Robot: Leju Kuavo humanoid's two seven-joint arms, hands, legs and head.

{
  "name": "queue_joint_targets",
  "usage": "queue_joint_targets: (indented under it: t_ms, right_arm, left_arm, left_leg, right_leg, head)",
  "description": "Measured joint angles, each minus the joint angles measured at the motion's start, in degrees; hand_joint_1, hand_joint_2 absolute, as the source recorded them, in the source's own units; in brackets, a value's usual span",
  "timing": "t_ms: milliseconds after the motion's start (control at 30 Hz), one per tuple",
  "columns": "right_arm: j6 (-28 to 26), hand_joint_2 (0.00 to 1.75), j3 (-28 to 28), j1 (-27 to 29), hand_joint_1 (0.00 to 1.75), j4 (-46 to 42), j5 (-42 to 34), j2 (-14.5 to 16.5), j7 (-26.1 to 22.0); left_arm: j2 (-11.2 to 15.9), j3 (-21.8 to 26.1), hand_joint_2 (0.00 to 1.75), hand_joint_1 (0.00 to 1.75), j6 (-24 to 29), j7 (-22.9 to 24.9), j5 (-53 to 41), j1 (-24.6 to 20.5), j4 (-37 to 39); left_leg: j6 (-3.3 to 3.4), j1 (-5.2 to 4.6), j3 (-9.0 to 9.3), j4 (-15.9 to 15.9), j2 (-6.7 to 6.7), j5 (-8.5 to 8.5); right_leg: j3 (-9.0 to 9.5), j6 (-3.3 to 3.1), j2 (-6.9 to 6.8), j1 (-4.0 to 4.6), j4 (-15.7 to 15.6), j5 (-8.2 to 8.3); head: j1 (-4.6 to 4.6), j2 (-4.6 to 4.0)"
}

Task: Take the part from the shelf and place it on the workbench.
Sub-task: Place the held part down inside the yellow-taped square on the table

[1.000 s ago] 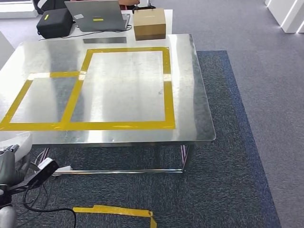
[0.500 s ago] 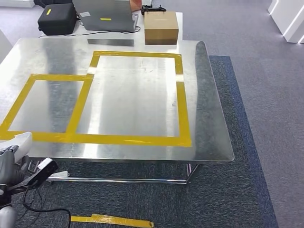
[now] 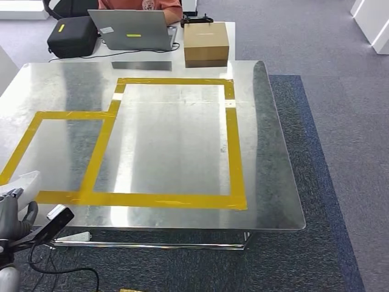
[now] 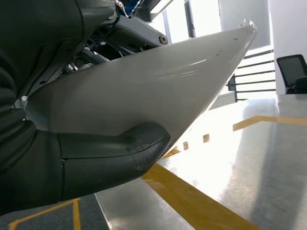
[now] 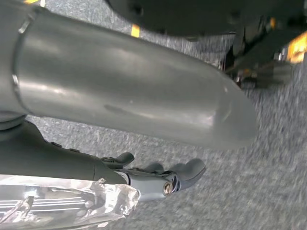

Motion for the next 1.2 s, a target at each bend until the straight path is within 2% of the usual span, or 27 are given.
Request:
queue_joint_targets:
  t_ms: [33, 67, 133, 167, 200, 233, 267, 300, 400, 433, 533, 600, 733, 800, 900, 1033, 1200]
  right_arm:
    - [0.03, 0.00, 0.00, -0.01, 0.00, -0.01, 0.01, 0.01, 0.00]
    - [0.04, 0.00, 0.00, -0.02, 0.00, -0.01, 0.02, 0.01, 0.00]
    - [0.09, 0.00, 0.00, -0.03, 0.00, 0.00, 0.04, 0.00, 0.00]
    - [0.11, 0.00, 0.00, -0.06, 0.00, 0.01, 0.06, -0.02, 0.00]
    - [0.15, 0.00, 0.00, -0.10, 0.00, 0.02, 0.09, -0.03, 0.00]
    - [0.17, 0.00, 0.00, -0.11, 0.00, 0.03, 0.13, -0.04, 0.01]
    - [0.23, 0.00, 0.00, -0.13, 0.00, 0.03, 0.18, -0.04, 0.01]
    - [0.28, 0.00, 0.00, -0.12, 0.00, 0.02, 0.24, -0.04, 0.02]
    - [0.39, 0.00, 0.00, -0.27, 0.00, 0.02, 0.37, -0.04, 0.02]
    - [0.43, 0.00, 0.00, -0.33, 0.00, 0.02, 0.44, -0.04, 0.01]
    - [0.64, 0.00, 0.01, -0.45, 0.00, 0.02, 0.84, -0.04, -0.02]
    - [0.74, 0.00, 0.02, -0.64, 0.00, 0.02, 1.09, -0.04, -0.05]
    - [0.79, 0.00, 0.02, -0.96, 0.00, 0.02, 1.17, -0.04, -0.07]
    - [0.80, 0.00, 0.02, -0.98, 0.00, 0.02, 1.19, -0.04, -0.07]
    - [0.92, 0.00, 0.02, -0.97, 0.00, 0.02, 1.26, -0.04, -0.07]
    - [2.28, 0.00, 0.05, -1.64, 0.00, 0.00, 1.63, 0.05, 0.17]
    - [2.96, 0.00, 0.07, -1.94, 0.00, -0.01, 1.52, 0.20, 0.63]
  left_arm:
    - [-0.01, 0.03, 1.75, 1.75, 0.00, 0.00, 0.00, 0.07, 0.05]
    - [-0.02, 0.05, 1.75, 1.75, 0.00, -0.01, 0.00, 0.09, 0.09]
    - [-0.02, 0.11, 1.75, 1.75, 0.01, -0.07, 0.00, 0.08, 0.13]
    - [-0.02, 0.13, 1.75, 1.75, 0.02, -0.13, 0.00, 0.02, 0.17]
    - [-0.01, 0.13, 1.75, 1.75, 0.02, -0.22, -0.02, -0.05, 0.23]
    - [0.01, 0.12, 1.75, 1.75, 0.01, -0.32, -0.08, -0.09, 0.30]
    - [0.03, 0.10, 1.75, 1.75, -0.02, -0.46, -0.16, -0.16, 0.39]
    - [0.08, 0.07, 1.75, 1.75, -0.04, -0.63, -0.27, -0.27, 0.45]
    - [0.29, -0.14, 1.75, 1.75, -0.14, -1.18, -0.36, -0.84, 0.72]
    - [0.39, -0.25, 1.75, 1.75, -0.27, -1.51, -0.14, -1.07, 0.84]
    - [0.82, -0.96, 1.75, 1.75, -1.53, -3.03, 1.17, -2.31, 1.50]
    - [1.22, -1.86, 1.75, 1.75, -2.33, -3.55, 1.56, -3.47, 2.22]
    - [1.56, -3.27, 1.75, 1.75, -2.62, -3.60, 1.54, -4.99, 3.15]
    - [1.62, -3.54, 1.75, 1.75, -2.67, -3.61, 1.53, -5.25, 3.34]
    - [1.75, -3.88, 1.75, 1.75, -2.91, -3.74, 1.61, -5.62, 3.62]
    - [2.26, -9.99, 1.75, 1.75, -5.05, -5.04, 1.09, -11.65, 8.13]
    - [2.01, -15.19, 1.75, 1.75, -5.98, -4.82, 1.94, -17.62, 12.63]
  left_leg:
    - [-0.48, 0.42, -0.91, 0.13, 0.05, -0.47]
    - [-0.92, 0.85, -0.95, -1.45, 0.11, 0.75]
    - [-1.91, 1.70, 1.01, -8.18, 0.24, 6.28]
    - [-2.11, 1.91, 1.96, -11.35, 0.27, 7.89]
    - [-1.98, 1.99, 2.55, -13.39, 0.32, 8.82]
    - [-1.54, 1.94, 2.69, -14.25, 0.32, 9.10]
    - [-1.03, 1.86, 2.56, -14.28, 0.32, 8.96]
    - [-0.69, 1.86, 2.56, -14.25, 0.32, 9.53]
    - [-0.37, 1.76, 2.64, -14.32, 0.25, 9.85]
    - [-0.15, 1.62, 2.66, -14.32, 0.25, 9.81]
    - [0.41, 1.33, 2.65, -14.30, 0.24, 9.73]
    - [0.59, 1.24, 2.65, -14.28, 0.23, 9.65]
    - [0.71, 1.11, 2.63, -14.23, 0.25, 9.61]
    - [0.72, 1.09, 2.63, -14.22, 0.26, 9.60]
    - [0.73, 1.06, 2.63, -14.21, 0.26, 9.59]
    - [0.72, 1.04, 2.68, -14.25, 0.19, 9.60]
    - [0.68, 1.06, 2.69, -14.26, 0.21, 9.66]
  right_leg:
    - [0.36, 0.19, 0.00, -0.26, 0.01, -0.32]
    - [0.74, 0.42, 0.01, -0.55, 0.02, -0.61]
    - [1.50, 1.08, 0.04, -1.08, 0.07, -1.16]
    - [1.75, 1.50, 0.10, -1.21, 0.17, -1.36]
    - [1.81, 2.00, 0.15, -1.22, 0.22, -1.54]
    - [1.72, 2.48, 0.18, -1.14, 0.22, -1.66]
    - [1.60, 2.64, 0.22, -1.07, 0.25, -1.91]
    - [1.48, 2.27, 0.18, -1.02, 0.16, -2.13]
    - [1.53, -0.20, 0.14, -0.97, -0.01, -2.18]
    - [1.58, -0.43, 0.15, -1.00, -0.14, -2.01]
    - [1.79, 0.10, 0.15, -1.15, -0.60, -1.67]
    - [2.14, 0.71, 0.15, -1.24, -0.79, -1.57]
    - [2.66, 3.10, 0.20, -1.54, -1.13, -1.42]
    - [2.68, 3.70, 0.22, -1.61, -1.19, -1.44]
    - [2.67, 3.91, 0.23, -1.65, -1.20, -1.47]
    - [2.43, 4.41, 0.04, -1.66, -1.08, -1.73]
    - [2.49, 4.39, 0.13, -1.63, -0.85, -1.69]
  head:
    - [-0.01, 0.00]
    - [-0.03, 0.00]
    - [-0.04, 0.00]
    - [-0.14, 0.00]
    - [-0.18, 0.00]
    - [-0.25, 0.00]
    - [-0.29, 0.00]
    - [-0.22, 0.00]
    - [-0.16, 0.00]
    - [-0.18, 0.00]
    - [-0.19, 0.00]
    - [-0.19, 0.00]
    - [-0.21, 0.00]
    - [-0.21, 0.00]
    - [-0.22, 0.00]
    - [-0.24, 0.00]
    - [-0.26, 0.00]
